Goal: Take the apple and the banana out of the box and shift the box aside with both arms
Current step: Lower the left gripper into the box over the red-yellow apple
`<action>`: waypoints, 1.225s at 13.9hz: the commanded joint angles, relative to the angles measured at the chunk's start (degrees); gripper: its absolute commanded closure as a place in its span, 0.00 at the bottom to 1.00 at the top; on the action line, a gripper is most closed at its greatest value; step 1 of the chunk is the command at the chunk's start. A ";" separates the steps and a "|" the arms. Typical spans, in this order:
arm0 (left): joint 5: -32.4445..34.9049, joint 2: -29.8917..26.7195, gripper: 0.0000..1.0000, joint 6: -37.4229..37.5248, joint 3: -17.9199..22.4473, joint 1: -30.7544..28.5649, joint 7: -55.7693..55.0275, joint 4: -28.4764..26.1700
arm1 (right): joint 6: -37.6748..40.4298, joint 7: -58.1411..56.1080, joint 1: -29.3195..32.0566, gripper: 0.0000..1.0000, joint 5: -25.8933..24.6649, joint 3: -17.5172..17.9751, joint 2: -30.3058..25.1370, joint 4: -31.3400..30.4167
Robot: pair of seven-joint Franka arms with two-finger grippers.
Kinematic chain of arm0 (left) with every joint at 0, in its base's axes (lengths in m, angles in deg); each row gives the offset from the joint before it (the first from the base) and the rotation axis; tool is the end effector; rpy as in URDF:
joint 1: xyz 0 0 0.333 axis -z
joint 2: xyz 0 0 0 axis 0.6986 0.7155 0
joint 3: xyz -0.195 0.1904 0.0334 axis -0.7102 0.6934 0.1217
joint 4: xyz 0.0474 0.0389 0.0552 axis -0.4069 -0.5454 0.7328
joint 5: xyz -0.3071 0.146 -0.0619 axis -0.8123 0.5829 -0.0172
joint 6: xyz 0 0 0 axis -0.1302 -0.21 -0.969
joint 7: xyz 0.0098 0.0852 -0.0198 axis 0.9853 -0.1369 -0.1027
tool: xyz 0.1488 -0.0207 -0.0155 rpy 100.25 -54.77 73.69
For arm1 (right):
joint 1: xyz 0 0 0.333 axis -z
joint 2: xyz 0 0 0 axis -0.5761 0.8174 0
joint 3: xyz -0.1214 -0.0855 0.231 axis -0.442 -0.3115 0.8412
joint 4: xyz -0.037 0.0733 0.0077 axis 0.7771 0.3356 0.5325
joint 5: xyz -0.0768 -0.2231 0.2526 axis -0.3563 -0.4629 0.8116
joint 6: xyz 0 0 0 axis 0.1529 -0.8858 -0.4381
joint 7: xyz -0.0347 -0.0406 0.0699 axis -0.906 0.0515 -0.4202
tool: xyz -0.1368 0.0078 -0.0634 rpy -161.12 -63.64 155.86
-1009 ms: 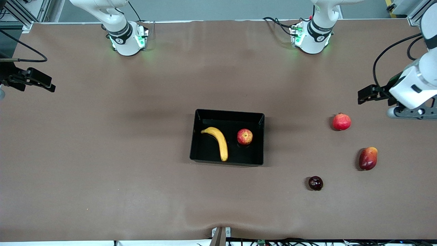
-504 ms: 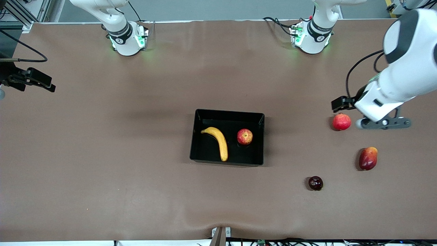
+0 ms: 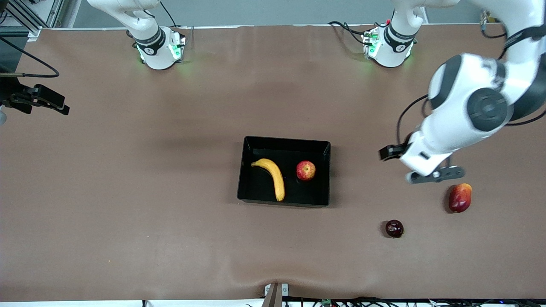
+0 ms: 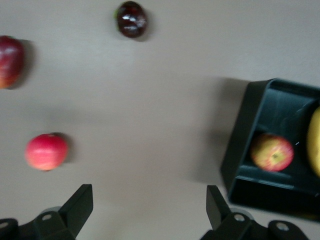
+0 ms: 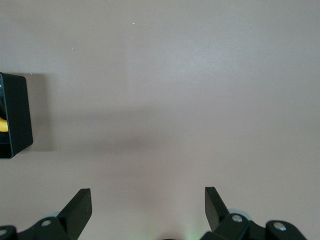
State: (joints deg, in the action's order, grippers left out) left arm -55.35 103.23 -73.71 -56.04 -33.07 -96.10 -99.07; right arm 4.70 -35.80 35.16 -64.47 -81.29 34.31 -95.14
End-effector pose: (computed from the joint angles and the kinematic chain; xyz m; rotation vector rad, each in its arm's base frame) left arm 0.5602 -0.1879 0.3830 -3.1144 -0.2196 0.1392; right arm 0.4982 -0.0072 0.5513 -3.1186 0.0904 0.1010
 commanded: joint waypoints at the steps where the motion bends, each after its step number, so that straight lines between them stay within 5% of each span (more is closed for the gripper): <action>1: -0.38 6.83 0.00 -1.97 0.37 3.86 -8.25 6.61 | 0.36 -0.34 0.63 0.00 0.02 0.49 0.09 0.56; 6: 0.58 14.22 0.00 -7.68 1.16 10.01 -18.28 9.80 | 0.36 -0.34 0.63 0.00 0.02 0.49 0.09 0.56; 17: 0.93 20.38 0.00 -16.65 2.04 17.49 -34.55 9.63 | 0.36 -0.34 0.63 0.00 0.02 0.49 0.09 0.56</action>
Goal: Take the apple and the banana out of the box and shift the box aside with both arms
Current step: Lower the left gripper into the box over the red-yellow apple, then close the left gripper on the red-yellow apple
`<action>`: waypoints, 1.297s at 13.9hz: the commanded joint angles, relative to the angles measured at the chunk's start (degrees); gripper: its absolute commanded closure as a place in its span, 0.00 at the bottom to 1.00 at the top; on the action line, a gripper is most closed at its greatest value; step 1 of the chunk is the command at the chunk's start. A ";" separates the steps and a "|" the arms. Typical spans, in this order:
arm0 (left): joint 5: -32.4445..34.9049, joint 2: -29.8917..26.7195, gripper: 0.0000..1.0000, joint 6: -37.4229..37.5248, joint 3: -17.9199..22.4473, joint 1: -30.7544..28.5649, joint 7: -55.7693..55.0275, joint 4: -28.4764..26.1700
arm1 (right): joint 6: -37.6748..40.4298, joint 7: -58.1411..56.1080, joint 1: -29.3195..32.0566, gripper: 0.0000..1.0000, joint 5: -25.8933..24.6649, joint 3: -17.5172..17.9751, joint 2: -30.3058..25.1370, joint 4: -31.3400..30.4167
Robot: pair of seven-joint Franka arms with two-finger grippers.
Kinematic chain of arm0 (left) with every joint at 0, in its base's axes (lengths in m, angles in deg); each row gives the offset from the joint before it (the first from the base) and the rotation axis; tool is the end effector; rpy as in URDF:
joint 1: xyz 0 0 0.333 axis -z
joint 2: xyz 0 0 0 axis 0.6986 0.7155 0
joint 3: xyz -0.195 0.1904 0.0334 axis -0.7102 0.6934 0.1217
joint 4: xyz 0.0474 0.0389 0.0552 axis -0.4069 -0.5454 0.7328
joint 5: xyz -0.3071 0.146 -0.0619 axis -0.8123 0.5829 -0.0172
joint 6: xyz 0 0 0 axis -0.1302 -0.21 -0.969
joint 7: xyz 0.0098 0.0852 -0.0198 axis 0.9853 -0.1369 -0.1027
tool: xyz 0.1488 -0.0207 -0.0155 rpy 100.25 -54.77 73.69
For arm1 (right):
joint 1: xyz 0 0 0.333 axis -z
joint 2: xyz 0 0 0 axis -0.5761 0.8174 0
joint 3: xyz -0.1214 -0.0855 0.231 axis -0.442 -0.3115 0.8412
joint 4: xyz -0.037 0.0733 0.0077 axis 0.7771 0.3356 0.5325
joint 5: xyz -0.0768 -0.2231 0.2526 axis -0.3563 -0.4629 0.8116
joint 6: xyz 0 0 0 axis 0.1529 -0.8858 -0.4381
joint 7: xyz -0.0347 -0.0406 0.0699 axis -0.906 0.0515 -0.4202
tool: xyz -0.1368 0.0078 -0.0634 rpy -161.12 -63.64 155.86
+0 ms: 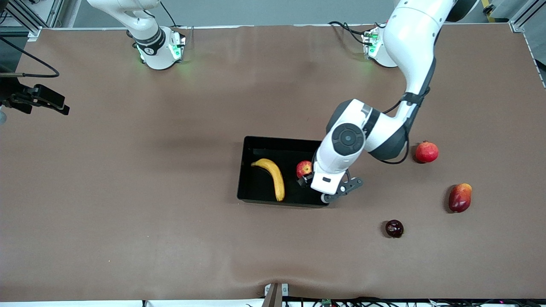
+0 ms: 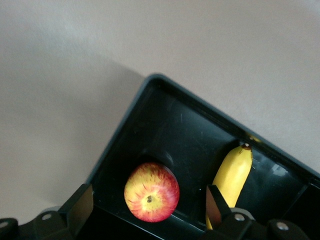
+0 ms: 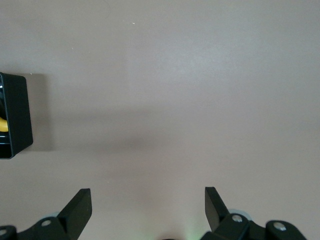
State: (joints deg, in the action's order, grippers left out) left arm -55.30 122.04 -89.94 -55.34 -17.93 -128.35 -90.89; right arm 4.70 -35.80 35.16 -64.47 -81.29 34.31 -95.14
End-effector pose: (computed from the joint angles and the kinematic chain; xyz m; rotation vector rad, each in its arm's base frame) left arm 0.5563 -0.3571 0.2611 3.0098 0.7176 -0.0518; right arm 0.4982 -0.0072 0.5513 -3.1186 0.0904 0.1010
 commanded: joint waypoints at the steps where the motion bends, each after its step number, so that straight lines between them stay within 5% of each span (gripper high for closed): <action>1: 1.67 1.93 0.00 -0.33 1.52 3.23 -3.53 1.44 | 0.36 -0.34 0.63 0.00 0.02 0.48 0.09 0.56; 18: 8.44 8.96 0.00 0.46 1.52 7.45 -11.01 1.00 | 0.36 -0.34 0.63 0.00 0.02 0.48 0.09 0.56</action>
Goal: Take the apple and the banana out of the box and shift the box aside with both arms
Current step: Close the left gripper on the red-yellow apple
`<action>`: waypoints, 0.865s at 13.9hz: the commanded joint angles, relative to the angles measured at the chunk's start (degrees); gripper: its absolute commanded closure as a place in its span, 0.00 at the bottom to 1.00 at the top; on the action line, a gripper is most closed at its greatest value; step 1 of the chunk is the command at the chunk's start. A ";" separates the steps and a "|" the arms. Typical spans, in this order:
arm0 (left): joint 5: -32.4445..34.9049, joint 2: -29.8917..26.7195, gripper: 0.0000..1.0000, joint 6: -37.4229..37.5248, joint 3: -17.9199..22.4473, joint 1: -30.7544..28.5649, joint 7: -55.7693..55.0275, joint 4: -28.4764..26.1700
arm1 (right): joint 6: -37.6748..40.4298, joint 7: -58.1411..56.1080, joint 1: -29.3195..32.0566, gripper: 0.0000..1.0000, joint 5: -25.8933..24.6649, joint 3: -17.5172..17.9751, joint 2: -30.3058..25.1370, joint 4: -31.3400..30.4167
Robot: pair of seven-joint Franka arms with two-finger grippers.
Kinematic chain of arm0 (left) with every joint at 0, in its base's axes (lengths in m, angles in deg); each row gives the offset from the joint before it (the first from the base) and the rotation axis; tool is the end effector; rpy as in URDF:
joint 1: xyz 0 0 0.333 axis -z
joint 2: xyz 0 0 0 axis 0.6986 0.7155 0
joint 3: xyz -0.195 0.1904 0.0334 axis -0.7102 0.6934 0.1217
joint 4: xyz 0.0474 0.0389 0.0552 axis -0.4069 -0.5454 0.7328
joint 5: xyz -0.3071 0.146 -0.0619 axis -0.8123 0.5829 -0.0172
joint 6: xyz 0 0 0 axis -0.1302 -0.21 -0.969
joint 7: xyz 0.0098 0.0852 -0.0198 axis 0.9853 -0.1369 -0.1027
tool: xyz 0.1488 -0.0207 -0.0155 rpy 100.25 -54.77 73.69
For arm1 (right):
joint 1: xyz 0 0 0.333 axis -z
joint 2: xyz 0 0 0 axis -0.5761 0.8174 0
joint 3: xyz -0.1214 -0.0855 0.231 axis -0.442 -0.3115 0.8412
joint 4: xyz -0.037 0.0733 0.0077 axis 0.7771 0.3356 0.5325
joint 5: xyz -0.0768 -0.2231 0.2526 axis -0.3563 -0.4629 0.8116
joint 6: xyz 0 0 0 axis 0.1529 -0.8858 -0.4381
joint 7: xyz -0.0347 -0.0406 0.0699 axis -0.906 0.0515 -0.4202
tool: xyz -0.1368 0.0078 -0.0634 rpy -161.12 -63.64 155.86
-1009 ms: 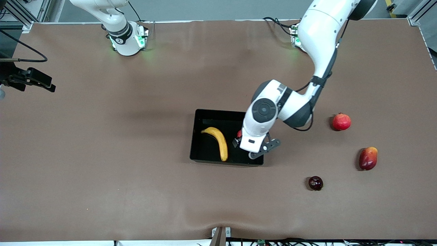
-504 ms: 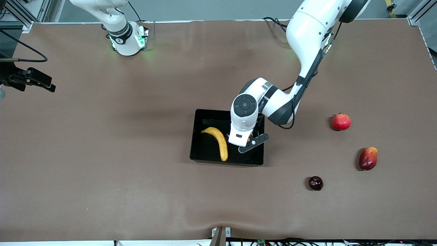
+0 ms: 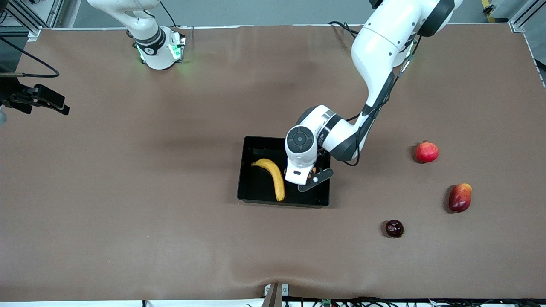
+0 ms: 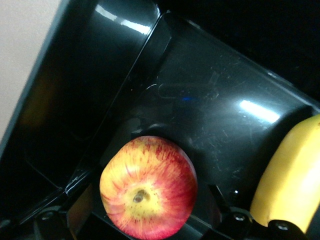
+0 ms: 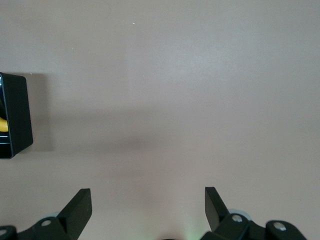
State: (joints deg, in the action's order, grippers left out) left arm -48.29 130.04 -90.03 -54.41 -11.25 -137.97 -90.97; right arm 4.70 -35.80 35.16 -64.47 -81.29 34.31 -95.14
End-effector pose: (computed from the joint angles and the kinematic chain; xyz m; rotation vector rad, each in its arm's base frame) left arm 0.5099 -0.3949 0.1690 -2.9306 -0.7014 0.0593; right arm 0.4982 -0.0072 0.5513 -3.1186 0.0904 0.1010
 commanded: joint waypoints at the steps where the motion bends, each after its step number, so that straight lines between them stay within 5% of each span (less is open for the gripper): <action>1: 1.34 1.22 0.00 0.55 0.58 0.77 -1.48 1.08 | 0.36 -0.34 0.63 0.00 0.02 0.48 0.09 0.56; 3: 1.34 1.31 0.00 0.55 0.58 0.77 -1.48 1.08 | 0.36 -0.34 0.63 0.00 0.02 0.48 0.09 0.56; 4: 1.26 1.31 0.11 0.55 0.58 0.77 -1.40 1.17 | 0.36 -0.34 0.63 0.00 0.02 0.48 0.09 0.56; 7: 1.25 0.70 0.92 0.55 0.58 0.34 -0.87 1.35 | 0.36 -0.34 0.63 0.00 0.02 0.48 0.09 0.56; 8: 1.25 0.44 1.00 0.64 0.58 0.34 -1.04 1.35 | 0.36 -0.34 0.63 0.00 0.11 0.48 0.09 0.56; 12: 1.17 -2.89 1.00 3.78 0.58 -0.10 -1.04 1.70 | 0.28 -0.25 0.19 0.00 0.11 0.48 0.18 0.56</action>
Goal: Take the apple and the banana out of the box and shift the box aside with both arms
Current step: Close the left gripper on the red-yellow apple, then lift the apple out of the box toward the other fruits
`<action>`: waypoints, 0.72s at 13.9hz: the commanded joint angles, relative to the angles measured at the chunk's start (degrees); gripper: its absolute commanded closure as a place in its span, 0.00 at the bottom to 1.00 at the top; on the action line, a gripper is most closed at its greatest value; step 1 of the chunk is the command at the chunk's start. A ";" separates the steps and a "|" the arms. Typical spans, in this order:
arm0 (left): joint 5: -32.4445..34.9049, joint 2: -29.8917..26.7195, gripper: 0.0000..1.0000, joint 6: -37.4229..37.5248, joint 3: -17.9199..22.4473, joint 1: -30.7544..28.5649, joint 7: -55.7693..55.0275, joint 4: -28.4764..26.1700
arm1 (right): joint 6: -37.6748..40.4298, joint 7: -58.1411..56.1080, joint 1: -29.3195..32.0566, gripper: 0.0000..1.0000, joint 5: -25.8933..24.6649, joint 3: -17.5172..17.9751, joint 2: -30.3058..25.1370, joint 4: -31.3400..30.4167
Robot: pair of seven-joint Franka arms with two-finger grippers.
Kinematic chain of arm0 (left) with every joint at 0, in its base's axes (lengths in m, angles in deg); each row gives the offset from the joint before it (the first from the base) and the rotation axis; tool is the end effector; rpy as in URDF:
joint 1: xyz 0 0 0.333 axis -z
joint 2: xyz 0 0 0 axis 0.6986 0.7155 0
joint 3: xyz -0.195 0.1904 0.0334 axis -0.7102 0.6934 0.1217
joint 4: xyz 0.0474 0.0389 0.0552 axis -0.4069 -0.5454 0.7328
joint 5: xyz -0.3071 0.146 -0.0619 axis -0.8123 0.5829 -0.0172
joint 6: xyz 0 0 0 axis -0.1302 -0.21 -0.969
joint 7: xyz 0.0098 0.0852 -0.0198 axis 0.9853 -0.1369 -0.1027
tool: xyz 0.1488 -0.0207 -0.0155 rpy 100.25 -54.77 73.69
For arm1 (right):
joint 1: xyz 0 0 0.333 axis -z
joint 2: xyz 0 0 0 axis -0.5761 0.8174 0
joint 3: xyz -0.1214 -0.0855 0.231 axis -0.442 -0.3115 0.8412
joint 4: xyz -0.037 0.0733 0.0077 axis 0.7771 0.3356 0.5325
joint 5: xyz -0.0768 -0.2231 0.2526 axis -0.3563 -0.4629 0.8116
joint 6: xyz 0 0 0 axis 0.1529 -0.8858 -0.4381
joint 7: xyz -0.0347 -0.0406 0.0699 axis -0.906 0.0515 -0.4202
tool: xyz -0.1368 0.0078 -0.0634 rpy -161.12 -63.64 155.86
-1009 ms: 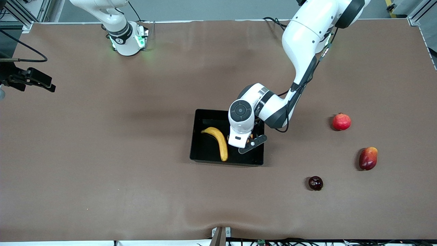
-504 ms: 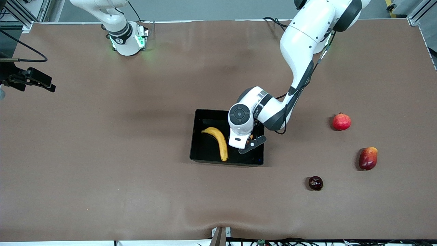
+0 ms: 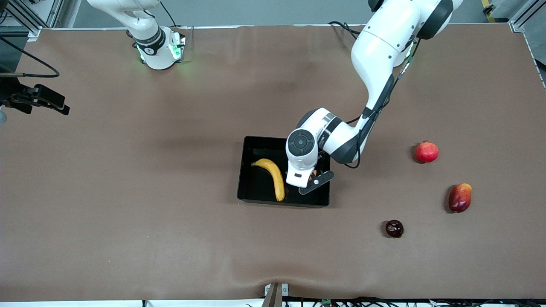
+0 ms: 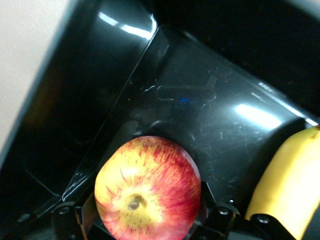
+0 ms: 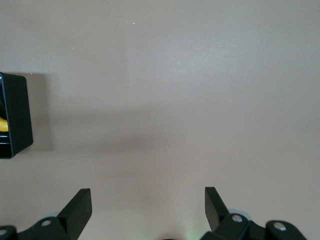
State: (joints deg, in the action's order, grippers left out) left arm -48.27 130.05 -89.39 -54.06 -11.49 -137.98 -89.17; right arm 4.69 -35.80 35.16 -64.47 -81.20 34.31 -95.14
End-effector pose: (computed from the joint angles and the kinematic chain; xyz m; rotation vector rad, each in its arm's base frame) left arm 0.5201 -0.3933 0.1801 -2.9382 -0.7223 0.0352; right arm 0.4982 -0.0065 0.5513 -3.1187 0.0880 0.1007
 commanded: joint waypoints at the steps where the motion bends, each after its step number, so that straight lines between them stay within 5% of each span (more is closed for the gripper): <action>1: 1.15 -4.30 1.00 3.59 0.24 -0.04 -1.03 0.07 | 0.28 -0.16 0.28 0.00 0.11 0.39 0.18 0.56; 7: 1.50 -15.20 1.00 4.47 0.15 -6.18 1.68 -0.10 | 0.28 -0.16 0.37 0.00 0.11 0.39 0.18 0.56; 10: 1.24 -18.81 1.00 10.97 0.15 -10.92 13.86 -0.10 | 0.28 -0.25 0.37 0.00 0.11 0.39 0.18 0.56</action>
State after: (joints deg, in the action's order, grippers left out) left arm -47.85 114.09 -80.93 -53.54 -19.69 -130.00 -87.69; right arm 4.69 -35.80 35.16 -64.45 -81.14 34.33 -95.14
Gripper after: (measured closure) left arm 0.189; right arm 0.000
